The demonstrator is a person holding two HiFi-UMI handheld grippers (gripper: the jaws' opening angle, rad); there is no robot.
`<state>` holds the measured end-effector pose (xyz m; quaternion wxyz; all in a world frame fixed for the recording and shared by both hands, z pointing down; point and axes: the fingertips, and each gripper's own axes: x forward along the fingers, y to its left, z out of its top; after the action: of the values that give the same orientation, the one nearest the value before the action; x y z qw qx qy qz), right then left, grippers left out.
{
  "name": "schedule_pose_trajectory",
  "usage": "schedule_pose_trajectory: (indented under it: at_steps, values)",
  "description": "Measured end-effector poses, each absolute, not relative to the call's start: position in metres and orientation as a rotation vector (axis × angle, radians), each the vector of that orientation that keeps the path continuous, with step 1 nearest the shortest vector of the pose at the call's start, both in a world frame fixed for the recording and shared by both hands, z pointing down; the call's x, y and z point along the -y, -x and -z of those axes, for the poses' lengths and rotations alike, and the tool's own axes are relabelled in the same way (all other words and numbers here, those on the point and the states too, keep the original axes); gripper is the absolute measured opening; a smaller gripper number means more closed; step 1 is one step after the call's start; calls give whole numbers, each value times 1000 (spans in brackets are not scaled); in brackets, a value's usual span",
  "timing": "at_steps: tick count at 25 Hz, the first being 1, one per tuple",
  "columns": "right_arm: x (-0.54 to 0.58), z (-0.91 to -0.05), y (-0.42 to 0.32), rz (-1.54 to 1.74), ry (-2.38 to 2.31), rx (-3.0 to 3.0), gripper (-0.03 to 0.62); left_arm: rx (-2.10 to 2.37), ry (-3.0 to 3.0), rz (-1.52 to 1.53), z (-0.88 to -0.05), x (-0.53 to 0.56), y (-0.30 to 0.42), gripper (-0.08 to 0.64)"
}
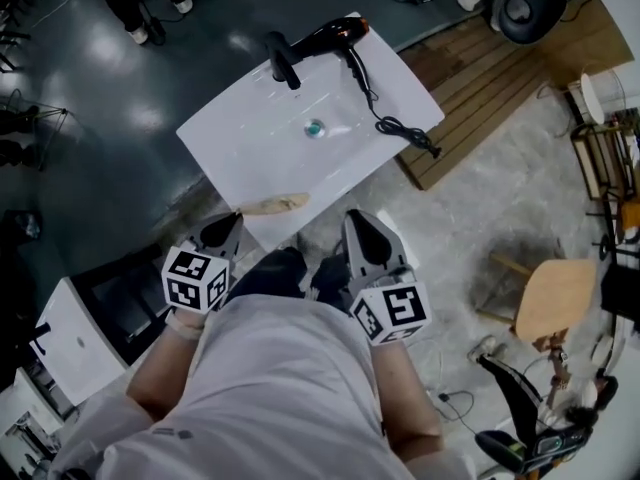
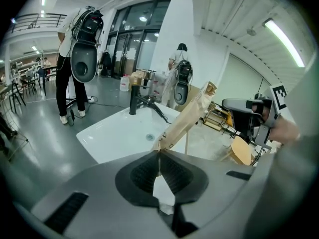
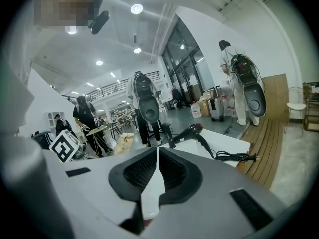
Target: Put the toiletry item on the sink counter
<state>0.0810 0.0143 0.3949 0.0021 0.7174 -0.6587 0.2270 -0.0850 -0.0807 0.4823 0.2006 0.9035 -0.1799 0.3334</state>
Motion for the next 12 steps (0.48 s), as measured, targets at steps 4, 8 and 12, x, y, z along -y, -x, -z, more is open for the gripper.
schedule_pose_trajectory:
  at_steps: [4,8,12]
  values:
    - [-3,-405,-89,-752,-2184,2106,28,538,-2497,-977,-493,80,81,23]
    - [9,-415,-103,-775,-2082,2163,28,595,-2461,-1023,-507,79,75,23]
    - [16,-423,-121,-791,-1946,2229,28,687,-2409,-1055,-518,74,66,23]
